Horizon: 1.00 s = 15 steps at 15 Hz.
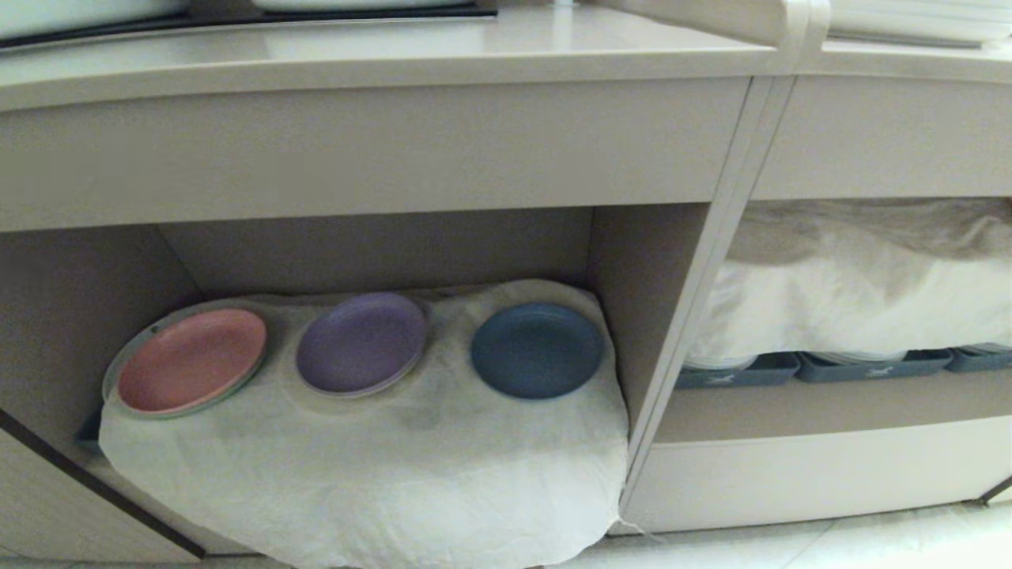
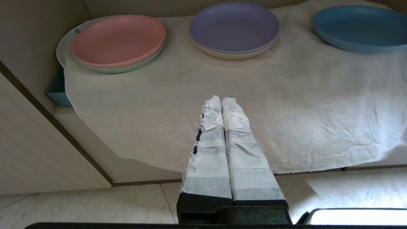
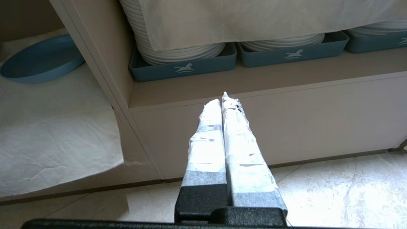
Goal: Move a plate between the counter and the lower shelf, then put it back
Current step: Pick up the plate in the cupboard
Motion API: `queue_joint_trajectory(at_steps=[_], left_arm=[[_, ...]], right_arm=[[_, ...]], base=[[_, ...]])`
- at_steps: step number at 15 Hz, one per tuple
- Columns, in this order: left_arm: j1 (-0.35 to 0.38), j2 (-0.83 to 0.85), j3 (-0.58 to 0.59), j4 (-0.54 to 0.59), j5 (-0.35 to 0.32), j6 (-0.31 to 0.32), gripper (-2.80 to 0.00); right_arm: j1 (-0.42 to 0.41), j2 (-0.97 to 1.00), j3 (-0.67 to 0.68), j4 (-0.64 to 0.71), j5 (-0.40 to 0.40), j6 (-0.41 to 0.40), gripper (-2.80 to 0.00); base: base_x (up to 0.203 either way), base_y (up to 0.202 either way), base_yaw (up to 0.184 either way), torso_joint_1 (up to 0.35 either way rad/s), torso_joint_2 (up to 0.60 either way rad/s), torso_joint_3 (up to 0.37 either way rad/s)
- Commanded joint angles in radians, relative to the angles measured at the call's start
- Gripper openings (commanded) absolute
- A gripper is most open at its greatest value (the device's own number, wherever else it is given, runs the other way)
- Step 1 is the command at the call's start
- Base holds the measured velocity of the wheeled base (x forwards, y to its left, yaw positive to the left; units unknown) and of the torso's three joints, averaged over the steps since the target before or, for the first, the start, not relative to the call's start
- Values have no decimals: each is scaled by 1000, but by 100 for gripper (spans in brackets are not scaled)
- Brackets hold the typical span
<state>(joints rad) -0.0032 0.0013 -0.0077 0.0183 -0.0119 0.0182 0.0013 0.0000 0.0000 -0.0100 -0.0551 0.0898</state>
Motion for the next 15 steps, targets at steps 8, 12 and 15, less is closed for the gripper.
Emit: queue_joint_trajectory(at_steps=[8, 12, 15], left_arm=[[0, -1, -2, -8, -32, 80, -280], [0, -1, -8, -9, -40, 97, -280], [0, -1, -15, -9, -45, 97, -280]], right_arm=[[0, 0, 0, -1, 0, 1, -280], [0, 0, 0, -1, 0, 2, -280], [0, 0, 0, -1, 0, 1, -280]], base=[[0, 0, 0, 0, 0, 0], [0, 0, 0, 0, 0, 0], [0, 0, 0, 0, 0, 0]])
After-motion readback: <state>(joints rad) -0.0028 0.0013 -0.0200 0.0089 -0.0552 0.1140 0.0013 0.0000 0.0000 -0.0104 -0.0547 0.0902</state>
